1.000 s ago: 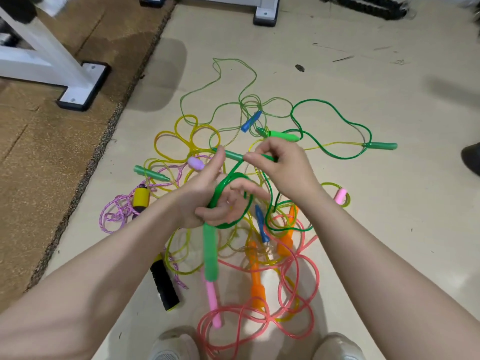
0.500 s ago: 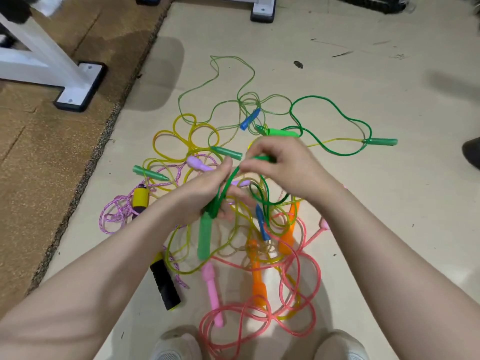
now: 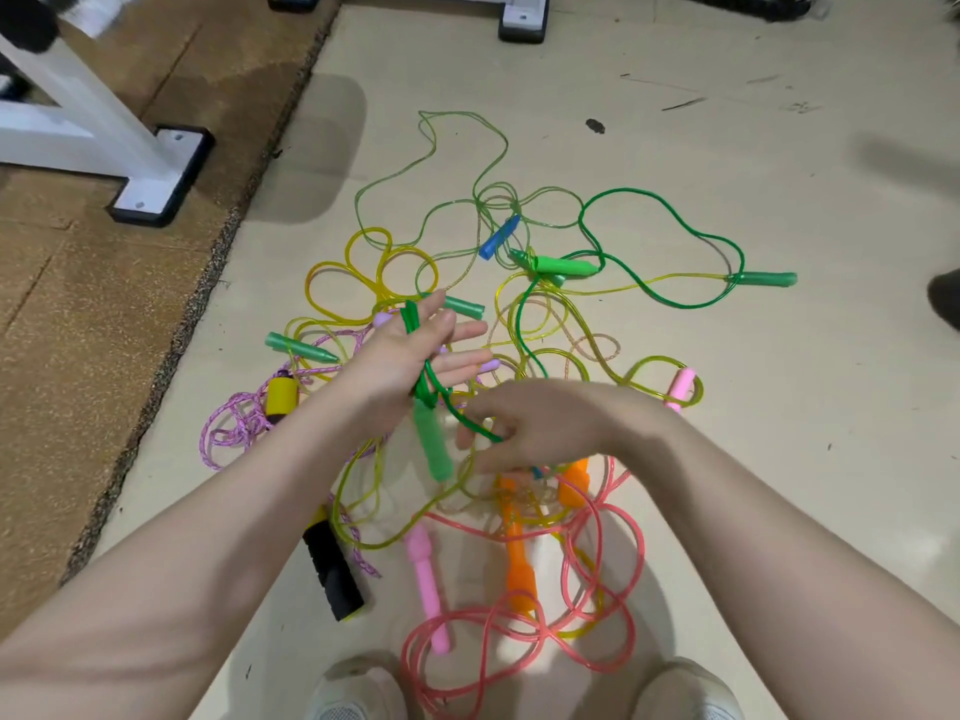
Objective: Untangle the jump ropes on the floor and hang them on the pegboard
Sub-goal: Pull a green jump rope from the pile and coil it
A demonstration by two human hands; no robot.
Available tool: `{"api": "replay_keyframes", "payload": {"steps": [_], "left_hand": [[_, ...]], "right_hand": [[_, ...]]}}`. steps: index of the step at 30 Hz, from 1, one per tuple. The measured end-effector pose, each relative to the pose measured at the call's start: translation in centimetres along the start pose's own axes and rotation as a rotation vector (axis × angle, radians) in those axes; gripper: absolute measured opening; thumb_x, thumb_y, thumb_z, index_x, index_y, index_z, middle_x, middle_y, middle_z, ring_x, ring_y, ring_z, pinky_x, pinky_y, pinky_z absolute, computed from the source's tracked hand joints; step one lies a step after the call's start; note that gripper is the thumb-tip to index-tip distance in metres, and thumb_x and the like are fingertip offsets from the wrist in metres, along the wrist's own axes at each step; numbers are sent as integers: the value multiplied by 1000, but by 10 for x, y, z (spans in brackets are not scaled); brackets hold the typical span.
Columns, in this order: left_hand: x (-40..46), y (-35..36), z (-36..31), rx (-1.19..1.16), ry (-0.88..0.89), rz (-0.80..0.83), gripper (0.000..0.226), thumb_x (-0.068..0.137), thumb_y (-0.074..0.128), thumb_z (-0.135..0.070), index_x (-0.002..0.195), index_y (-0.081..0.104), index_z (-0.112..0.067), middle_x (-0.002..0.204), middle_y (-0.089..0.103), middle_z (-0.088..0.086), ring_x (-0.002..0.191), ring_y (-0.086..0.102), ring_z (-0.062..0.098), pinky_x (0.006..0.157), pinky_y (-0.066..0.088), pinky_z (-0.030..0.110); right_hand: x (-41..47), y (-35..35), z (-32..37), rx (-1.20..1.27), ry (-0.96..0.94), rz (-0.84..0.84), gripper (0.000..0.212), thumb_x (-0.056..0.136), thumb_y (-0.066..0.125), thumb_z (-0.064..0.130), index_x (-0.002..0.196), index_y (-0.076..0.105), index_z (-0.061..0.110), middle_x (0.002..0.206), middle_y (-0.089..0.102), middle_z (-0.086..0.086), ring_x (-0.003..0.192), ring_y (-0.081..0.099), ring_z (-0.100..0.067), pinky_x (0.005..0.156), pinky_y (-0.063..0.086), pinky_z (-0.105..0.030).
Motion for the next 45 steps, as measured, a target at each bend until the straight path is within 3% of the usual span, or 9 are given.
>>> {"api": "replay_keyframes", "payload": {"steps": [4, 9, 13, 17, 22, 27, 33, 37, 45], "left_hand": [[-4, -2, 5, 382, -97, 5, 50, 95, 32, -51, 127, 56, -21, 101, 69, 9, 48, 58, 9, 48, 46, 20], [-21, 8, -13, 172, -272, 618, 97, 60, 25, -90, 108, 71, -19, 67, 69, 17, 22, 30, 7, 34, 21, 15], [-12, 13, -21, -70, -69, 466, 76, 77, 36, -76, 121, 58, -18, 79, 72, 5, 27, 41, 6, 53, 18, 20], [-4, 7, -16, 179, 8, 83, 35, 98, 38, -41, 101, 62, -16, 92, 74, 6, 63, 70, 16, 70, 56, 27], [-15, 12, -4, 598, -69, 208, 57, 98, 28, -48, 80, 63, -7, 64, 65, 6, 45, 54, 17, 54, 46, 32], [-21, 19, -20, 219, -201, 731, 101, 69, -3, -80, 89, 77, -22, 44, 58, 4, 24, 33, 6, 42, 30, 21], [-5, 19, -21, -222, 92, 352, 69, 89, 29, -63, 124, 51, -7, 76, 72, 9, 45, 60, 13, 46, 45, 19], [1, 2, -4, 209, 56, -20, 52, 97, 21, -54, 106, 63, -23, 90, 69, 17, 57, 64, 15, 65, 49, 28], [-14, 6, -4, 281, -181, 620, 106, 72, 7, -82, 89, 68, 3, 44, 50, 6, 31, 35, 12, 40, 28, 23]], "right_hand": [[-12, -37, 2, 175, -154, -391, 12, 85, 66, 20, 78, 69, 11, 48, 45, 10, 49, 40, -3, 51, 30, -19], [15, -17, -35, 358, 2, -914, 11, 90, 58, 19, 81, 64, 18, 73, 64, 9, 69, 55, -7, 65, 43, -29], [24, 28, -45, 234, 141, -205, 46, 97, 38, 16, 141, 28, 23, 92, 65, -2, 62, 54, -16, 66, 44, -31], [11, 28, -15, 173, 62, 136, 44, 92, 52, 25, 131, 32, 19, 70, 66, 7, 47, 50, -19, 52, 44, -28], [-8, -28, 0, 73, -140, -448, 10, 84, 66, 21, 74, 64, 19, 55, 56, 16, 56, 50, 1, 57, 35, -18], [5, -17, -31, 351, -101, -933, 11, 85, 63, 26, 84, 62, 15, 73, 58, 5, 68, 51, -8, 64, 40, -27], [16, 40, -32, 295, 177, -68, 76, 90, 52, 42, 145, 0, 37, 74, 65, 7, 66, 64, -6, 71, 51, -30], [-6, 18, -2, 118, 128, 225, 54, 87, 62, 32, 133, 38, 18, 59, 61, 9, 51, 61, -2, 67, 48, -24], [7, -16, -21, 385, -147, -975, 10, 89, 61, 20, 80, 58, 21, 67, 54, 15, 62, 48, 3, 60, 37, -16]]}}
Point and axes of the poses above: each hand's wrist, its own x-axis towards the middle knuckle, its own y-axis out of the palm, z = x × y, the point moved 1 cm from there along x, towards the middle knuckle
